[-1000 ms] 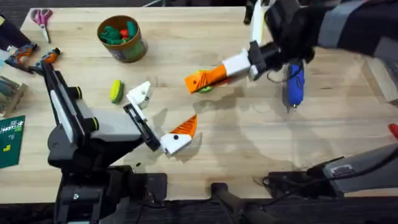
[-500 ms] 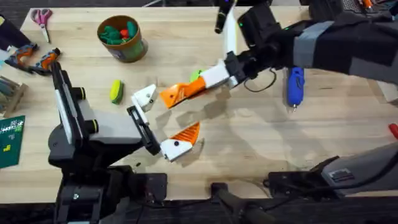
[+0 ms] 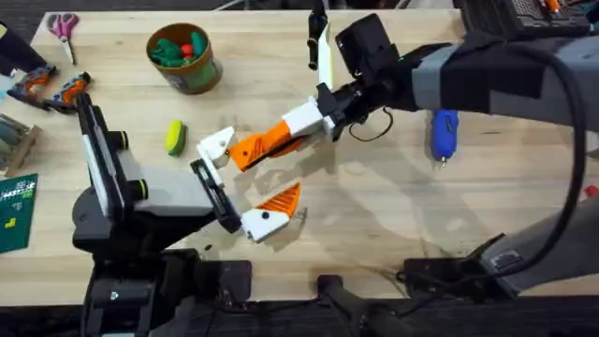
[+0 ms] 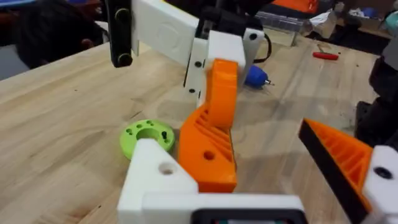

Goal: Pick up the gripper from the table and insert it into the empty holder that is missing its gripper. Then pick up a screw, insert it into the mounting hole, and use the screwdriver to tighten it. Finally, clean up the table by picking up the vegetable and placing it into the bucket.

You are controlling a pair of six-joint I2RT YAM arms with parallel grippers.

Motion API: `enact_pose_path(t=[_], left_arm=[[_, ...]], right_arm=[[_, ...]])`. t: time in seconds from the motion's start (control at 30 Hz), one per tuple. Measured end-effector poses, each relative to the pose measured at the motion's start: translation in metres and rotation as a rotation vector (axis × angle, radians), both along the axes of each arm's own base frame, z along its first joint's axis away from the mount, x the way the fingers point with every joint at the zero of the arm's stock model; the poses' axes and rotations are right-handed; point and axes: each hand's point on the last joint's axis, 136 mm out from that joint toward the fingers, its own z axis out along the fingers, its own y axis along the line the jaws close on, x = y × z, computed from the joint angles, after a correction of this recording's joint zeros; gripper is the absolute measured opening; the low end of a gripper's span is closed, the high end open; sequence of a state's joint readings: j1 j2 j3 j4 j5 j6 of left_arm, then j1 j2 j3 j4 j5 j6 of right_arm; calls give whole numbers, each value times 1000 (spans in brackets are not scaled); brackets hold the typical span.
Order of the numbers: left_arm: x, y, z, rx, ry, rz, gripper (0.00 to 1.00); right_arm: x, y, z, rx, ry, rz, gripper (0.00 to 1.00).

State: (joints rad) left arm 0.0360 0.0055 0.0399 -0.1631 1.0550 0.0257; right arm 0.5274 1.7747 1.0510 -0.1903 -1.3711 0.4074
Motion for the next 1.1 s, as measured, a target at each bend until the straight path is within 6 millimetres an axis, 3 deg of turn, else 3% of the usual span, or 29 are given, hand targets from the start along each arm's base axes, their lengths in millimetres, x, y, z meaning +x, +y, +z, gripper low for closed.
enact_pose_path(t=[0.33, 0.9, 1.1], left_arm=[[1, 1, 0, 8, -14, 8, 986], [5, 4, 0, 12, -15, 34, 985], [10, 7, -1, 14, -14, 68, 985]], right_arm=[[9, 7, 10, 38, 19, 5, 10], [5, 14, 6, 14, 22, 4, 9], [12, 21, 3, 38, -1, 5, 9]])
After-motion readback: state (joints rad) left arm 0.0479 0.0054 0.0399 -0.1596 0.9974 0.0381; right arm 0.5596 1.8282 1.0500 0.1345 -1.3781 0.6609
